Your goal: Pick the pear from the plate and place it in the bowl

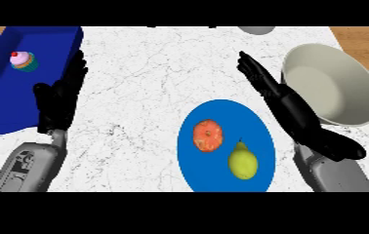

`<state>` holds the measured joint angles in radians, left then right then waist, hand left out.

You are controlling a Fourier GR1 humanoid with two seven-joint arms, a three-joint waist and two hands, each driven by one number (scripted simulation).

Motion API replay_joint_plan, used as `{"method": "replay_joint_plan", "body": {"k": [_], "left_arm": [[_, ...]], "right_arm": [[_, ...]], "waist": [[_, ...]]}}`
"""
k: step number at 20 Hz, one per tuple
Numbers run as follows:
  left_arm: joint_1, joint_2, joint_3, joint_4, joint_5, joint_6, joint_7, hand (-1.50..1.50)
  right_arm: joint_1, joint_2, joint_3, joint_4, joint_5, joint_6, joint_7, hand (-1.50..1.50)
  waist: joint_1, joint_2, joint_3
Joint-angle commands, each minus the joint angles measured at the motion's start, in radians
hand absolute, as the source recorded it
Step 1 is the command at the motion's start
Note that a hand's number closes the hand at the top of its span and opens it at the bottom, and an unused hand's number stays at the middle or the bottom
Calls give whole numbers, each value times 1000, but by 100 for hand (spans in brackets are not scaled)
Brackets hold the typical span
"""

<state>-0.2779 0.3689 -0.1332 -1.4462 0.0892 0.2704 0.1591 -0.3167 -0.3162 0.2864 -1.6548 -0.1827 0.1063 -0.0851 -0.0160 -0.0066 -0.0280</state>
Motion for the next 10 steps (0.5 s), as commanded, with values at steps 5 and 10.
{"method": "replay_joint_plan", "body": {"k": [5,10], "left_arm": [[58,65,88,-45,11,-17,-53,0],[107,57,112,-19,44,-15,-44,0]], "right_arm": [[-73,-115,-249,55,-82,-83,282,150],[150,-342,-155,170,229,-174,598,-150]], "waist": [[25,5,27],[-51,-10,14]]}}
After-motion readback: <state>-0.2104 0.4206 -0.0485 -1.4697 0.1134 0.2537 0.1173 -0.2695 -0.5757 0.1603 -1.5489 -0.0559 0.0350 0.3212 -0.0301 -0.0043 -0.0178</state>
